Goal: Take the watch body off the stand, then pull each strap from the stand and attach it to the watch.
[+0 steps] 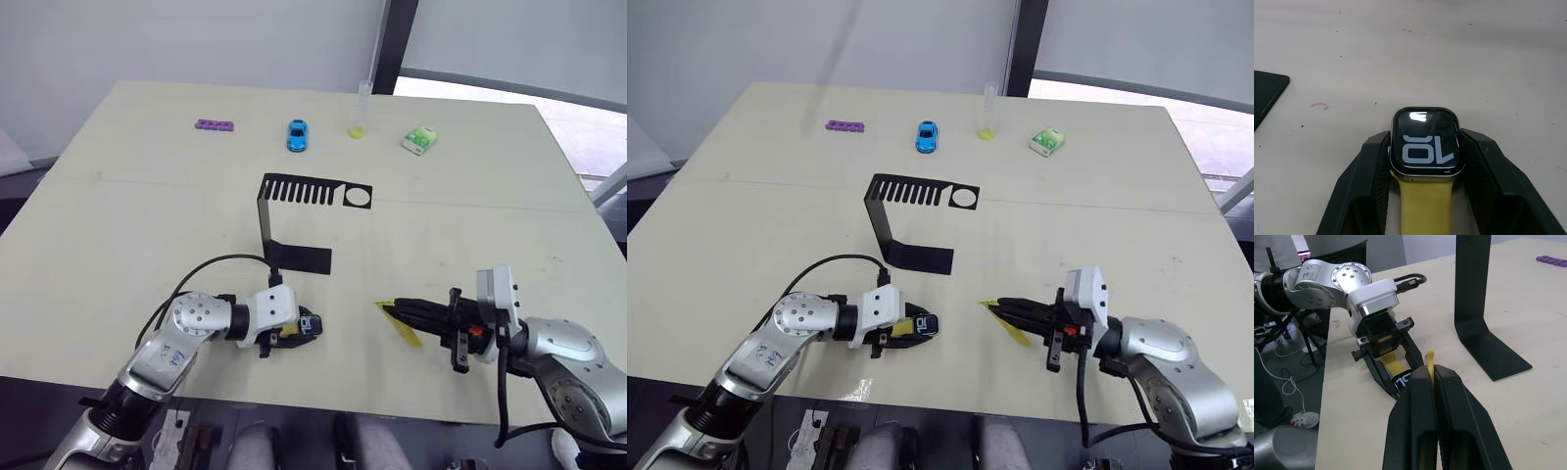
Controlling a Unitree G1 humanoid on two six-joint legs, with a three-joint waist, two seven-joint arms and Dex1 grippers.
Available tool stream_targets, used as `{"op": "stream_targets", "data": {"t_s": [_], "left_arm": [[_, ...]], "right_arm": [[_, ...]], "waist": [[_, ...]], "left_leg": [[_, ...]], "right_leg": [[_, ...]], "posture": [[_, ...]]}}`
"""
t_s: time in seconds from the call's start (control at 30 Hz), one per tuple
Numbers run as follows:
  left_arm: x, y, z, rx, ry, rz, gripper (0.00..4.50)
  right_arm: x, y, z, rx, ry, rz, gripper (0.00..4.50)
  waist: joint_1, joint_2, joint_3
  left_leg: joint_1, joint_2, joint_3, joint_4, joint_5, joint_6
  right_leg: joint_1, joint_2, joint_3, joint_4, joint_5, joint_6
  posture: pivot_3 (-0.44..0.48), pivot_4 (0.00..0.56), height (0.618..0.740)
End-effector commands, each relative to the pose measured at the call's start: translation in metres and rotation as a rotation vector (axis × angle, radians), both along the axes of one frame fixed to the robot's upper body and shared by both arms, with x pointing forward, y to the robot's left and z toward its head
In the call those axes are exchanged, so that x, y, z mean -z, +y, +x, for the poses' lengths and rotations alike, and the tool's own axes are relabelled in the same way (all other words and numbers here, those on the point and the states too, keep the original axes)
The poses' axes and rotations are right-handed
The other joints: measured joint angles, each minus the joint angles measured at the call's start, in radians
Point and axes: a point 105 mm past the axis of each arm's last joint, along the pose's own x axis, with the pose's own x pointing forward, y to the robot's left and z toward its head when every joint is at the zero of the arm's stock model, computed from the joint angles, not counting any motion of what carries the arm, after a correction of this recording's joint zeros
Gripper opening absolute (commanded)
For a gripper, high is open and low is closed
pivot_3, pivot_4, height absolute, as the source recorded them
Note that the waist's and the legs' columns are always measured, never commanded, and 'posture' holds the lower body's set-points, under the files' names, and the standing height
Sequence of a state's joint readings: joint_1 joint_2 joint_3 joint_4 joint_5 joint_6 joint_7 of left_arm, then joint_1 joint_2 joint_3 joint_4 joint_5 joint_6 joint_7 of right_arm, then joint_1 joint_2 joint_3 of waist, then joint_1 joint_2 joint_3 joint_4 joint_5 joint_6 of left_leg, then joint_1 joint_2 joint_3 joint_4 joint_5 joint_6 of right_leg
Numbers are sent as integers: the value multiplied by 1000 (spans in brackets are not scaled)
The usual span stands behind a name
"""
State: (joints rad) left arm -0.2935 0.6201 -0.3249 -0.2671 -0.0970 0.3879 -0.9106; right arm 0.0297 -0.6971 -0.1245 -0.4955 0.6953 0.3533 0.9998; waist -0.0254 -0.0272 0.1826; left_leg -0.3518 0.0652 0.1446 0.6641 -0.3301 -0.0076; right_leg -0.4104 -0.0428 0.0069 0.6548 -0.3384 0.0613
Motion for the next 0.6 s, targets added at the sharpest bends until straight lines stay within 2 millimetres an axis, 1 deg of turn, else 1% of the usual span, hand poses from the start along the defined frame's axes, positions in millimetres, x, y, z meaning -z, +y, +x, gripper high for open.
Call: {"op": "stream_targets", "data": {"t_s": [0.03, 0.13, 0.23, 0.33, 0.43, 0.53, 0.6], "left_arm": [[20, 10, -2, -39, 73, 42, 1632], [-3, 4, -2, -13, 98, -82, 1632], [-35, 5, -4, -20, 237, -260, 1632], [-56, 9, -7, -24, 408, -372, 1632], [-67, 13, -8, -33, 526, -429, 1632], [-72, 14, -10, -29, 604, -439, 1632], [-74, 14, -13, -8, 624, -434, 1632]], "right_arm": [[-11, 3, -6, -30, -49, 8, 0], [-15, 9, -6, -24, -109, 7, 0], [-16, 22, -14, -70, -261, -92, 0], [-19, 34, -18, -92, -375, -139, 0], [-18, 43, -18, -109, -463, -196, 0], [-18, 48, -15, -90, -521, -228, 0], [-18, 51, -13, -82, -556, -247, 0]], "waist": [[0, 0, 0], [0, 0, 0], [-3, 0, 0], [-3, 0, 0], [-4, 0, 0], [-3, 0, 0], [-4, 0, 0]], "left_leg": [[0, 0, 0, 0, 0, 0], [0, 0, 0, 0, 0, 0], [-1, 0, 0, 0, 0, 0], [-2, 1, 0, 1, 1, -1], [-1, 0, 0, 2, 1, -1], [-1, 0, 0, 2, 1, -2], [-1, 0, 0, 2, 1, -2]], "right_leg": [[0, 0, 0, 0, 0, 0], [0, 0, 0, 1, 0, 0], [-2, 0, 0, 1, 0, 0], [-3, 1, 0, 3, 0, 0], [-3, 1, 0, 3, 0, 0], [-3, 1, -1, 3, 0, 0], [-3, 1, 0, 3, 0, 0]], "posture": [[0, 150, 740], [0, 150, 740], [0, 150, 740], [0, 150, 740], [0, 150, 740], [0, 150, 740], [0, 150, 740]]}}
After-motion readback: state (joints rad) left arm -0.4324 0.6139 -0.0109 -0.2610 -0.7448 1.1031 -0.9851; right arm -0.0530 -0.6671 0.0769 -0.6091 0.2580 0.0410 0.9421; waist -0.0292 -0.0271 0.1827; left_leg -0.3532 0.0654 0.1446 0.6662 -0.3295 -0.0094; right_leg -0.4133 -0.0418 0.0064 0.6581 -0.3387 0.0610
